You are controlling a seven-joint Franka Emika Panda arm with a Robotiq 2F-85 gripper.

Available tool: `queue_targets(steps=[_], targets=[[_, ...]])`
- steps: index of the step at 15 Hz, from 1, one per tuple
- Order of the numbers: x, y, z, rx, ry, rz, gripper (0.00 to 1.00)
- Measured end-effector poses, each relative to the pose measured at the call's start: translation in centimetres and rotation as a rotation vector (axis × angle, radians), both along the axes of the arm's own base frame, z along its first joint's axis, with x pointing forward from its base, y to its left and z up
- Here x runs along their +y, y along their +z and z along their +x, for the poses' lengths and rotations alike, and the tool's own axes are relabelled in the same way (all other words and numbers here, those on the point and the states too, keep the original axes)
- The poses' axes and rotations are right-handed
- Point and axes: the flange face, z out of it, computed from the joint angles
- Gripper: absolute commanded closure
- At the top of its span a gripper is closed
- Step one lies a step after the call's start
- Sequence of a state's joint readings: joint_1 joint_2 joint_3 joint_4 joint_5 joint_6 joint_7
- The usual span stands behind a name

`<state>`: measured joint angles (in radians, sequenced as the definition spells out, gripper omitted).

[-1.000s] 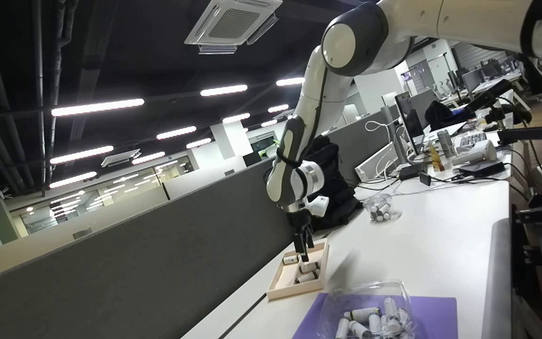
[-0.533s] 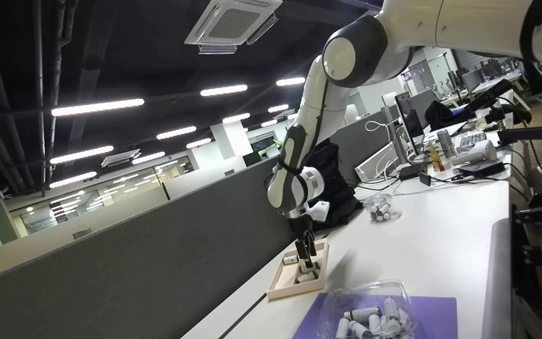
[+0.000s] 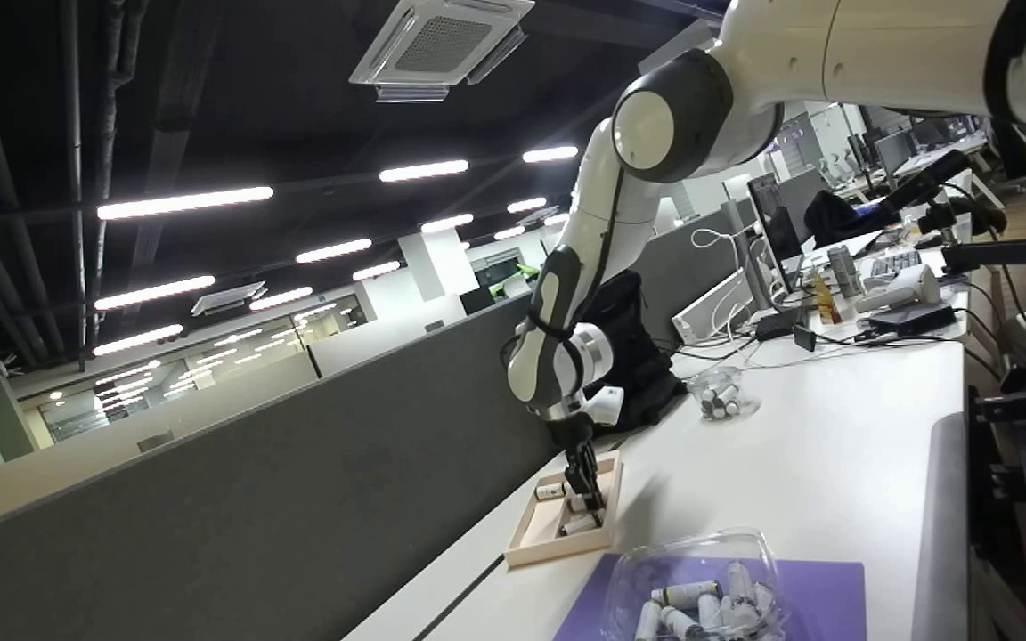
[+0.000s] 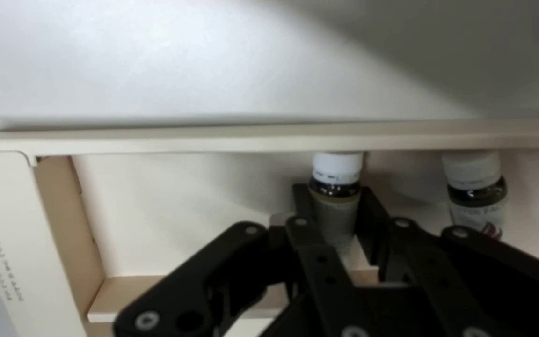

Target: Remove one bottle from the bottom part of the tray and place it o the table

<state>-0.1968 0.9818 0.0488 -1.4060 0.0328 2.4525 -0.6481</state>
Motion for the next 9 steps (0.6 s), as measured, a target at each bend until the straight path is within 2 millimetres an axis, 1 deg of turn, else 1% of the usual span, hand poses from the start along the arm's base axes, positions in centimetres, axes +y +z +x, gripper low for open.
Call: queue_targets(steps=[3, 5, 7, 9], targets=[[0.1, 0.3, 0.3, -0.009, 0.008, -0.002, 0.93], [0.5, 1.1, 0.5, -0.019, 0.034, -0.001, 0.93], [1.1, 2.7, 0.6, -0.037, 0.081, -0.002, 0.93], [1.7, 4.8, 0.4, -0.058, 0.133, -0.004, 0.93]])
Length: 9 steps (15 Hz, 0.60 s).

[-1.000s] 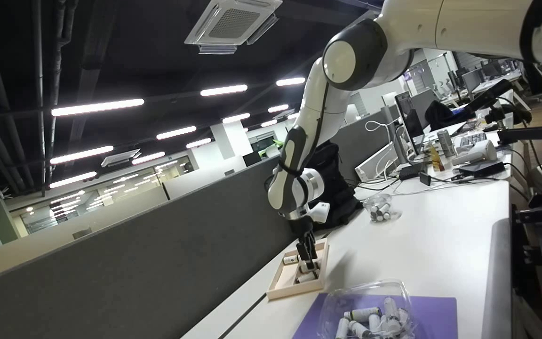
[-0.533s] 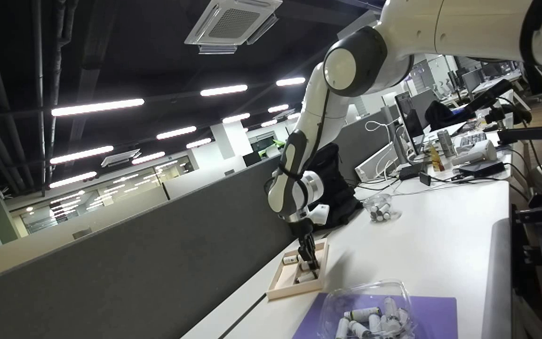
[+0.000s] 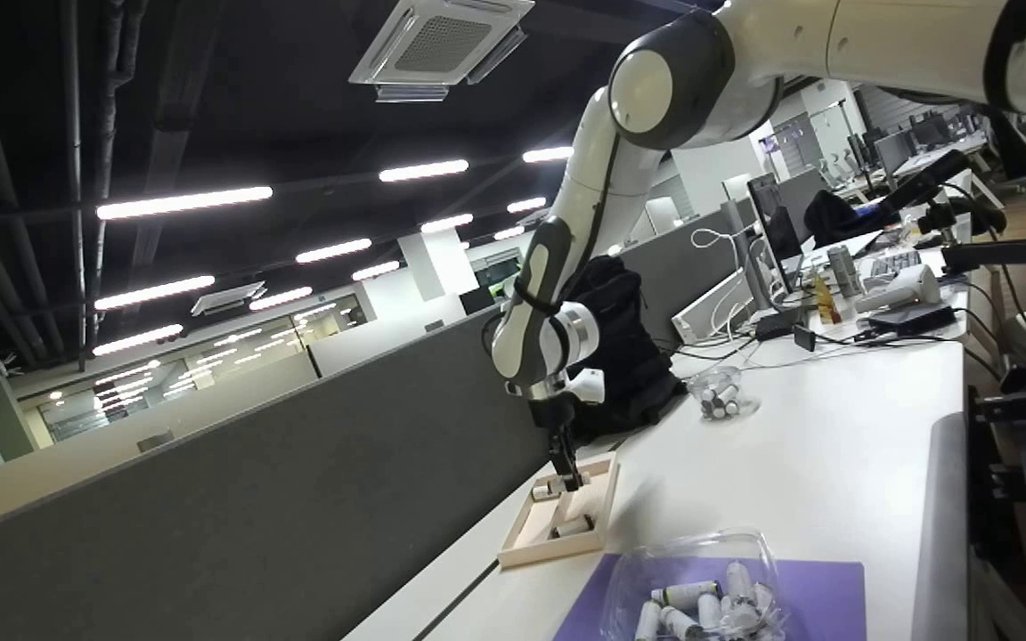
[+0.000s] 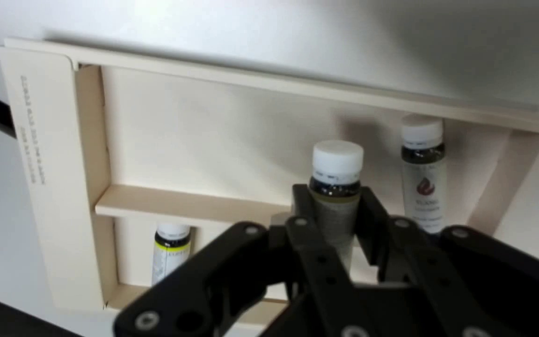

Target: Remove one bottle from the bottom part of the tray and place it o the table

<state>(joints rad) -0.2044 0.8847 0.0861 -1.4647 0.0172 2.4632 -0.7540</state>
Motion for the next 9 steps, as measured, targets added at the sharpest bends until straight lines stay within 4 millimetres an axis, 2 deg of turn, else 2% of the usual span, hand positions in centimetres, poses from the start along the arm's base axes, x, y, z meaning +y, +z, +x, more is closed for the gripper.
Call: queue_targets(steps=[3, 5, 7, 9], targets=[[1.4, 3.0, -1.2, -0.010, 0.093, 0.001, 0.93], [2.7, 4.0, -2.4, 0.003, 0.167, 0.005, 0.93], [4.2, 4.0, -4.1, 0.032, 0.239, 0.012, 0.93], [5.5, 3.1, -6.1, 0.064, 0.299, 0.017, 0.93]])
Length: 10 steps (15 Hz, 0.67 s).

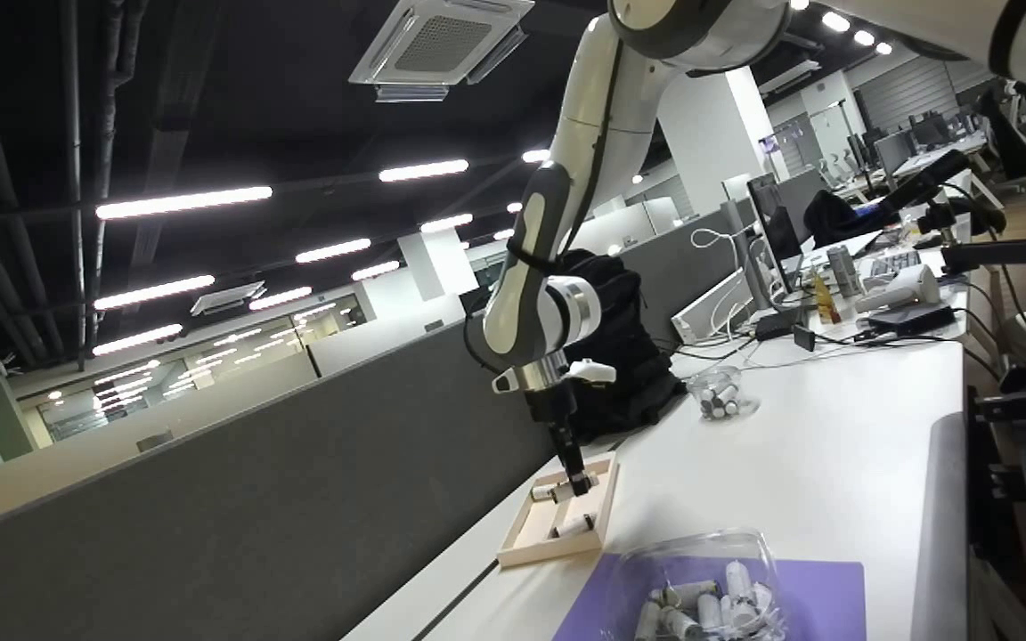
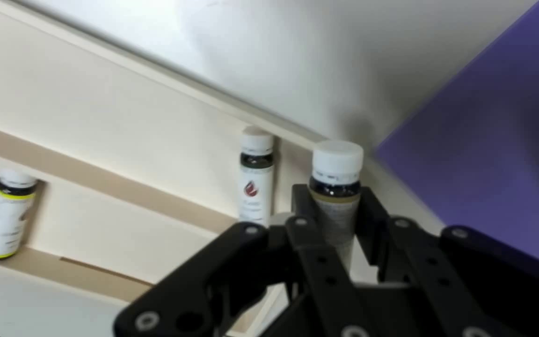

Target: Remove one bottle from the bottom part of the tray and place it o the table

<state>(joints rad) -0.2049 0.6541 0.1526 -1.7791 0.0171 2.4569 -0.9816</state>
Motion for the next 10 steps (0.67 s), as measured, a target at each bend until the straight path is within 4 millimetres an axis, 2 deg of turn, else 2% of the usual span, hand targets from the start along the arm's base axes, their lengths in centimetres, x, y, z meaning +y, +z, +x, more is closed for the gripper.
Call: queue_targets(steps=[6, 7, 8, 10], targets=[[2.8, -4.2, -5.4, 0.031, 0.118, 0.000, 0.93], [3.1, -4.8, -6.1, 0.028, 0.128, 0.001, 0.48], [3.4, -5.3, -6.7, 0.023, 0.135, 0.002, 0.46], [4.0, -6.1, -7.7, 0.013, 0.143, 0.005, 0.34]])
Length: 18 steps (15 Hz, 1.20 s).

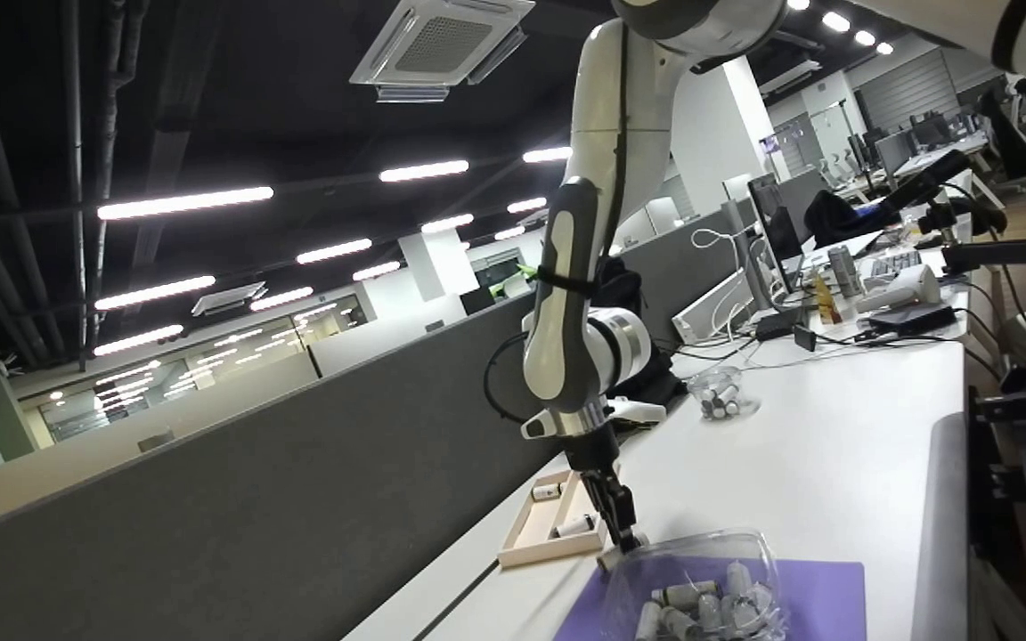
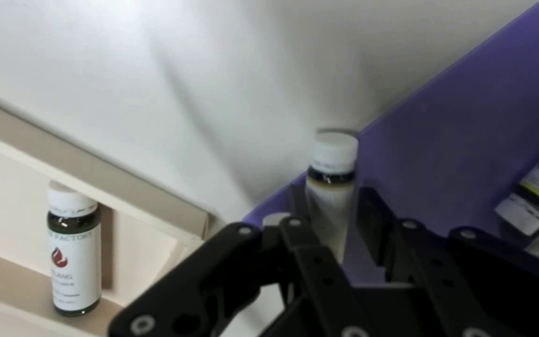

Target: Remove one bottle from the bottom part of the tray and place it o the table

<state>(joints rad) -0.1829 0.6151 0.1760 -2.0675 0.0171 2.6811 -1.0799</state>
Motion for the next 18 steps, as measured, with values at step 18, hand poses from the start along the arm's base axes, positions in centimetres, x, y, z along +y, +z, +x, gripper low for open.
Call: queue_targets(steps=[18], targets=[[-2.9, 11.5, 1.7, -0.205, -0.165, 0.012, 0.00]])
